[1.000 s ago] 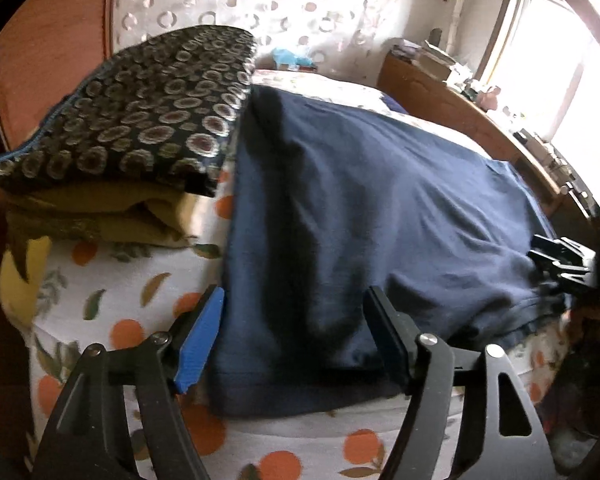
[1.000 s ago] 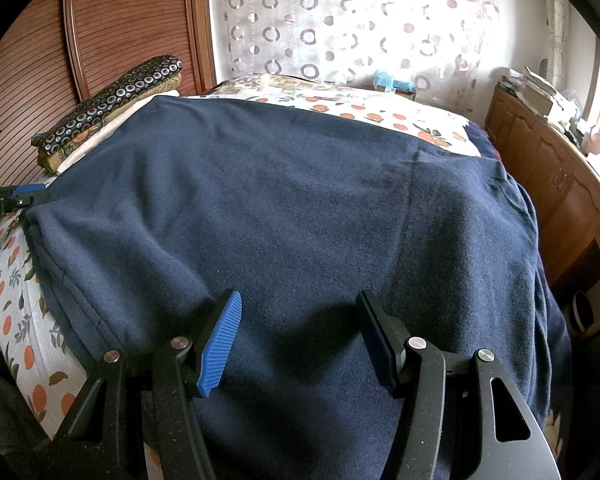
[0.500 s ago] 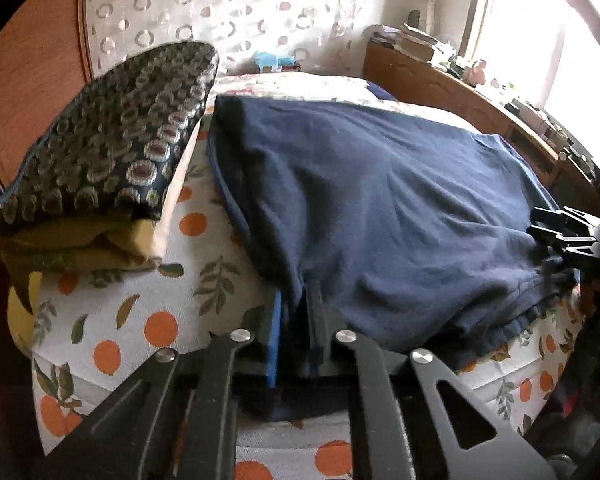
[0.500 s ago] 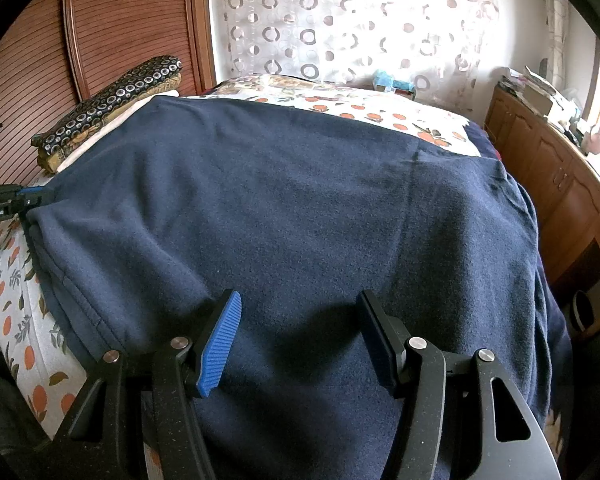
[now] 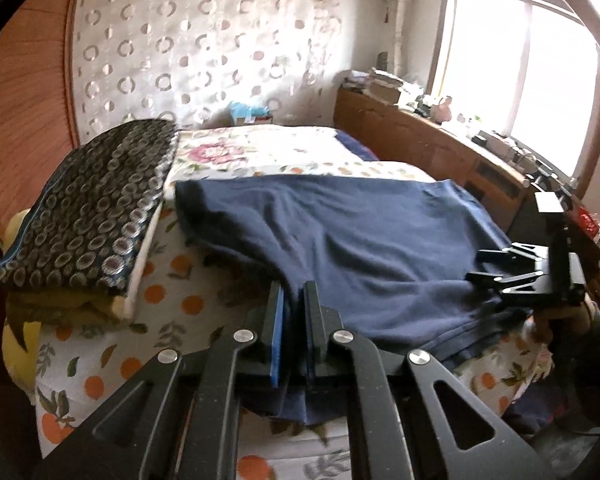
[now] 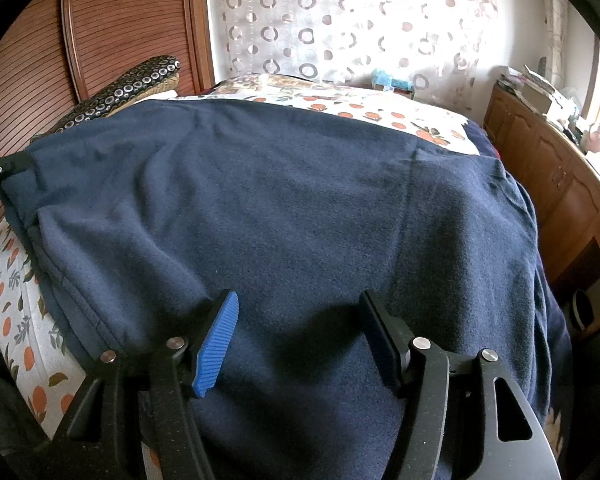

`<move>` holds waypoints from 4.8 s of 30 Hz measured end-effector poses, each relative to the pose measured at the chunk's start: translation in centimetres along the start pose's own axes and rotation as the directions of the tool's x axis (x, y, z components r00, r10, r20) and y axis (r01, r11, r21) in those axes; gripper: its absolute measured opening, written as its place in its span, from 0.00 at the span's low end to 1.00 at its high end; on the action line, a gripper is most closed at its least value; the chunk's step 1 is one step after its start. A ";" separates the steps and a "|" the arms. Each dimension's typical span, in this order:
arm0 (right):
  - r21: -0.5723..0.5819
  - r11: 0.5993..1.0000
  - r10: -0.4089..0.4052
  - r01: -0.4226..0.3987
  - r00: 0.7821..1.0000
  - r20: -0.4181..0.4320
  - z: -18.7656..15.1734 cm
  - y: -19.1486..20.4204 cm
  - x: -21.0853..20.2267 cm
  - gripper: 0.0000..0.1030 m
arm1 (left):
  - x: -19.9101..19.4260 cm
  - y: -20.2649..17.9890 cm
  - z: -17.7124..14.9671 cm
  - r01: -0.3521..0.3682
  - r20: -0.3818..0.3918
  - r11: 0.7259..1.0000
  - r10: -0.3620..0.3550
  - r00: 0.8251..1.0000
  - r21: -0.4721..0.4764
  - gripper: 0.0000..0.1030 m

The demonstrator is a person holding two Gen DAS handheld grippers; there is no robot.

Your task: Fold small clothes

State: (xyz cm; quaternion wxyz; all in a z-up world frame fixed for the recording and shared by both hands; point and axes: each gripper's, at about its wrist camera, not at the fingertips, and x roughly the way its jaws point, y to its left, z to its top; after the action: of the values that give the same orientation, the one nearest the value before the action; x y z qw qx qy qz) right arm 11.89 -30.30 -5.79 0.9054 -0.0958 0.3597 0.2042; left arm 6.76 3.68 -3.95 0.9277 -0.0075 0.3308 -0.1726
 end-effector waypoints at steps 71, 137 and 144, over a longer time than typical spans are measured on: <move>0.108 0.990 -0.104 0.092 0.988 0.110 -4.5 -1.3 -7.9 0.64 | 3.4 -9.6 4.3 0.073 0.033 0.991 -0.077 0.996 0.116 0.76; 0.050 0.981 -0.190 0.185 0.975 0.118 8.4 -9.5 -3.2 0.08 | 3.5 -6.9 2.1 0.068 0.019 0.996 -0.070 0.997 0.056 0.76; 0.124 0.946 -0.303 0.301 0.953 0.003 8.4 -11.5 0.4 0.08 | 4.0 -7.3 1.7 0.078 0.001 0.995 -0.078 0.997 0.061 0.76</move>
State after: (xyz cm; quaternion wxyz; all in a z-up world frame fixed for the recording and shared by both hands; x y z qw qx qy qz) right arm 22.34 -37.83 0.31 0.9341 -0.0917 0.3425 0.0418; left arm 8.40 -4.66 -4.18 0.9206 0.0077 0.3234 -0.2186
